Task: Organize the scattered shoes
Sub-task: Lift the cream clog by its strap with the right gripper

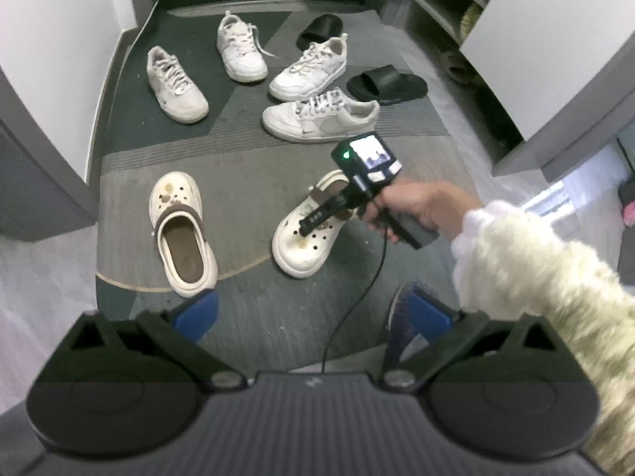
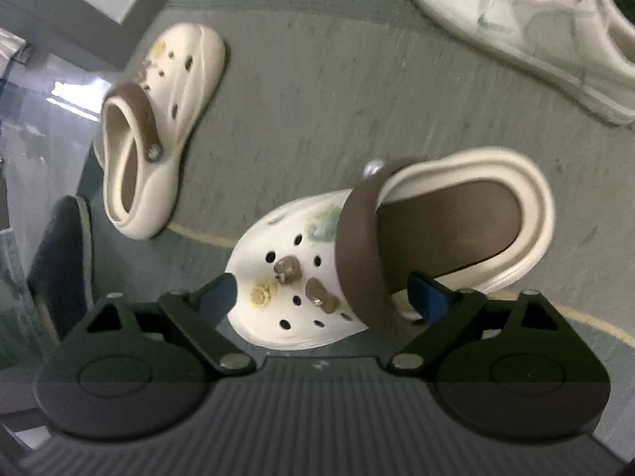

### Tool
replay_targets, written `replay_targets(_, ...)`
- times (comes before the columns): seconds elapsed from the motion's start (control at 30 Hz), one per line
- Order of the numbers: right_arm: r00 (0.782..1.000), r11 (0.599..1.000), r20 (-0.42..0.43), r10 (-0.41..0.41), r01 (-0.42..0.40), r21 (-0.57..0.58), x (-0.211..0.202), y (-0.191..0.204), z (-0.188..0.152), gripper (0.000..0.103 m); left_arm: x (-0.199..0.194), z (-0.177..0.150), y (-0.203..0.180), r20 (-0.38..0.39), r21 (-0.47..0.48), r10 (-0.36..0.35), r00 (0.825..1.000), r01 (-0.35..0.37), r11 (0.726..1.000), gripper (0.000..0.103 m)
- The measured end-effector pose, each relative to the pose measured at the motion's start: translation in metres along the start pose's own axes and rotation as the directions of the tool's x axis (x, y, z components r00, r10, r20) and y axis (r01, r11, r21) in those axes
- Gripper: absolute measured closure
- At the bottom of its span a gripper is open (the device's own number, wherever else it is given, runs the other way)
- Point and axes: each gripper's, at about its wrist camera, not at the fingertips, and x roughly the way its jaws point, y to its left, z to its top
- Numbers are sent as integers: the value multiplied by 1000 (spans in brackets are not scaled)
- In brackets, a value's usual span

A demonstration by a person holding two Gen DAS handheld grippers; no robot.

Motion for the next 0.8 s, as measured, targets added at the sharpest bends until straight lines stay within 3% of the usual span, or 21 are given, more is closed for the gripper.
replay_targets(0.07,1000,999,7,-3,3,37,7,0,0,18,-2,0,-1,4,6,-19,1000,19,1000,1)
replay_targets(0.1,1000,999,10,-8,7,54,10,0,0,28,-3,1,-2,6,9,-28,1000,28,1000,1)
replay_targets(0.17,1000,996,22,-20,18,90,10,-2,-1,38,-5,1,-4,15,19,-40,999,40,999,1)
replay_targets(0.23,997,985,72,23,-35,171,2,-11,-2,65,-5,1,-6,17,25,-46,999,46,999,1)
replay_targets(0.33,989,963,129,66,-97,251,-9,-19,-4,81,-4,0,-7,11,24,-53,999,53,998,1)
replay_targets(0.37,986,956,149,70,-109,274,-13,-20,-4,82,-4,0,-9,10,25,-53,999,53,998,1)
replay_targets(0.43,969,904,228,97,-182,386,-23,-27,-9,83,-5,-1,-12,12,31,-60,998,59,998,1)
replay_targets(0.53,939,802,319,133,-291,521,-28,-35,-19,83,-10,-2,-21,26,57,-77,997,76,995,1)
replay_targets(0.63,886,677,437,155,-417,607,-27,-36,-31,87,-13,-4,-29,41,80,-88,995,85,993,1)
replay_targets(0.7,861,631,477,176,-471,617,-21,-28,-35,89,-13,-4,-33,44,88,-89,995,85,993,1)
replay_targets(0.73,854,618,489,179,-484,619,-18,-23,-35,89,-13,-4,-35,47,92,-87,995,82,992,1)
replay_targets(0.8,868,651,471,157,-450,611,-19,-13,-28,89,-12,-4,-38,46,95,-82,996,77,993,1)
